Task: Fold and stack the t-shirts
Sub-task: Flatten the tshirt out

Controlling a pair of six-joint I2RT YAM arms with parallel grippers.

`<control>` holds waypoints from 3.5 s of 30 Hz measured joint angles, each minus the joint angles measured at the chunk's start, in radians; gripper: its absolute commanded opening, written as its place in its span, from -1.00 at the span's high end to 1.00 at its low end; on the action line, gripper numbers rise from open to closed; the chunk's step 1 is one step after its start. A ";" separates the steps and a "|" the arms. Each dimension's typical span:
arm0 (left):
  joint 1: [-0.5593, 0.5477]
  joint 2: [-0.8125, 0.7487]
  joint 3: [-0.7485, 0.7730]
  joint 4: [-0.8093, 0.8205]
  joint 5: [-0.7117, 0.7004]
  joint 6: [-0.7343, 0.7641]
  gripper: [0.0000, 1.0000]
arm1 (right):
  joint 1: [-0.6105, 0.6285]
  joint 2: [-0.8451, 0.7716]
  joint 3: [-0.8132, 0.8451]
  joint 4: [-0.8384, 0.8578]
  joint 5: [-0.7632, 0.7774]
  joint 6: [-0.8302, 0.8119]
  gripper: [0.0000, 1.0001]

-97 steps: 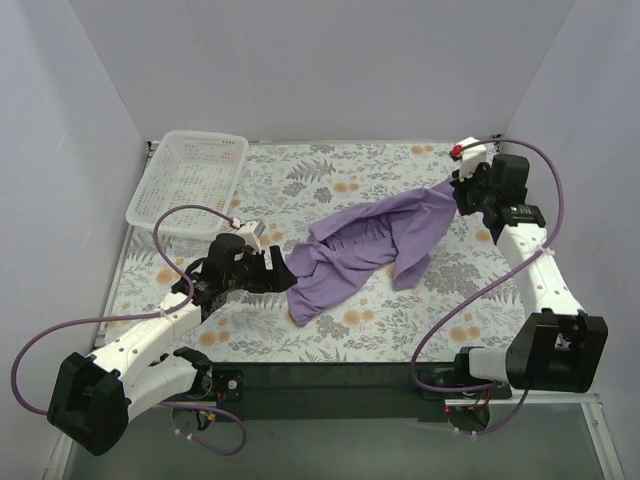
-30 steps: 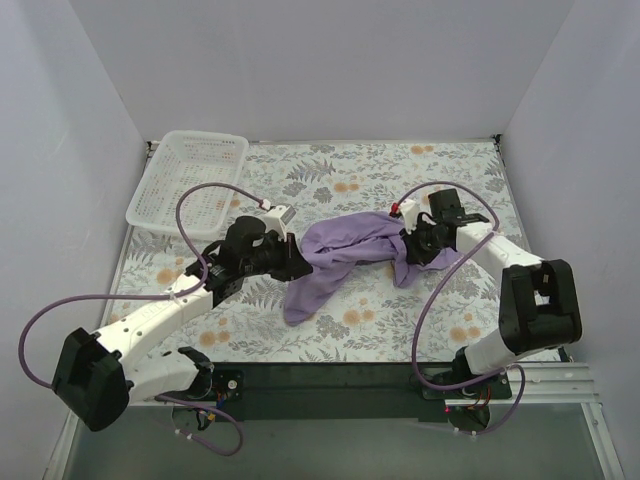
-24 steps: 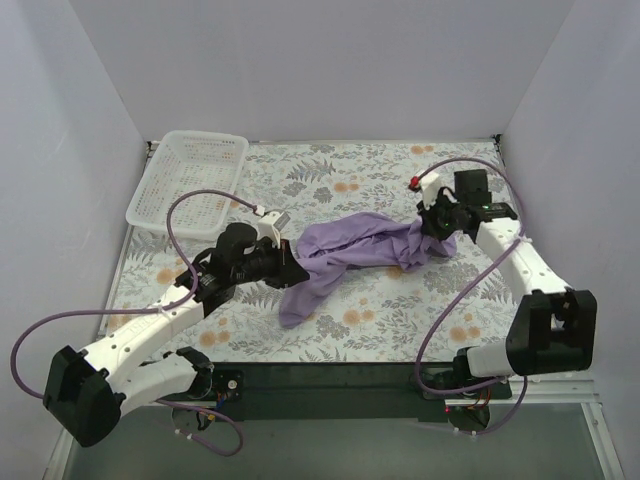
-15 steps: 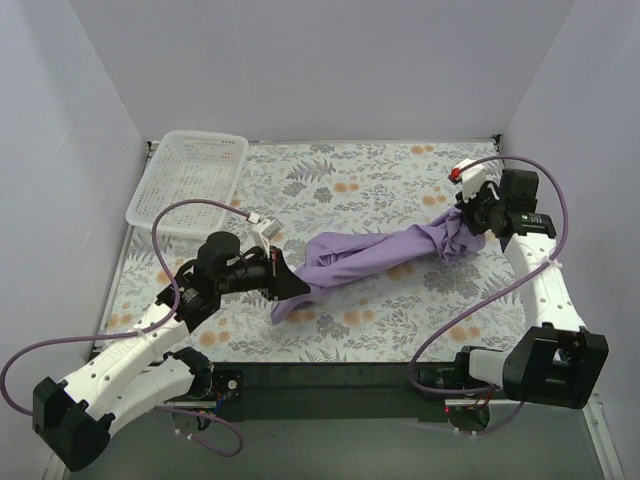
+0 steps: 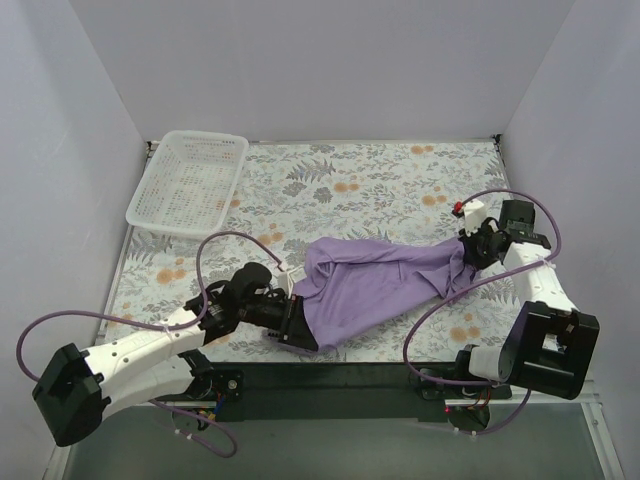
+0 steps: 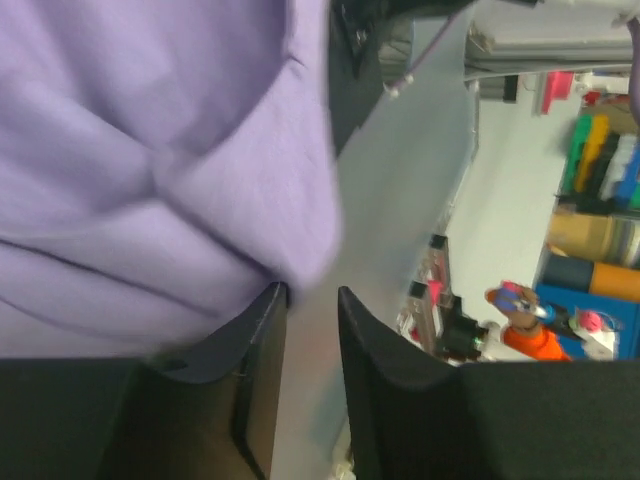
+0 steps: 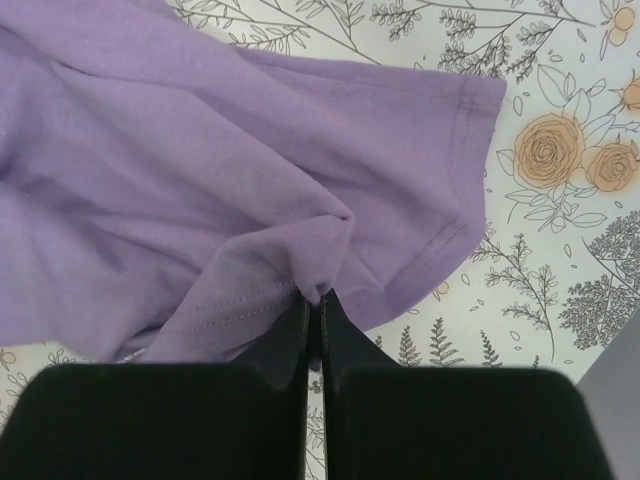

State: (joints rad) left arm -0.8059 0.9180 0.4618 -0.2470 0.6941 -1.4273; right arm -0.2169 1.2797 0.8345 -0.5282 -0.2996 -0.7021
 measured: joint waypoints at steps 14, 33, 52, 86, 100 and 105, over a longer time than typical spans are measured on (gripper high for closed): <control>-0.078 -0.032 0.251 -0.190 -0.551 0.066 -0.73 | -0.019 -0.053 -0.042 -0.002 -0.085 -0.037 -0.20; 0.022 0.758 0.617 -0.135 -0.795 0.378 -0.08 | -0.019 -0.041 -0.095 -0.026 -0.393 -0.004 -0.20; 0.032 0.658 0.811 -0.254 -0.873 0.510 1.00 | -0.019 -0.028 -0.035 -0.041 -0.374 -0.008 -0.21; 0.122 0.394 0.744 -0.375 -0.884 0.601 1.00 | 0.024 0.678 0.521 0.001 -0.326 0.285 -0.20; 0.135 0.402 0.743 -0.374 -0.862 0.570 1.00 | 0.163 0.823 0.644 0.003 -0.341 0.306 0.56; 0.140 0.402 0.743 -0.375 -0.863 0.563 1.00 | 0.168 0.828 0.651 -0.017 -0.341 0.291 0.97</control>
State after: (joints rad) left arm -0.6662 1.3201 1.2053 -0.6224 -0.1688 -0.8646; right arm -0.0486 2.1075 1.4857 -0.5453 -0.6411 -0.4107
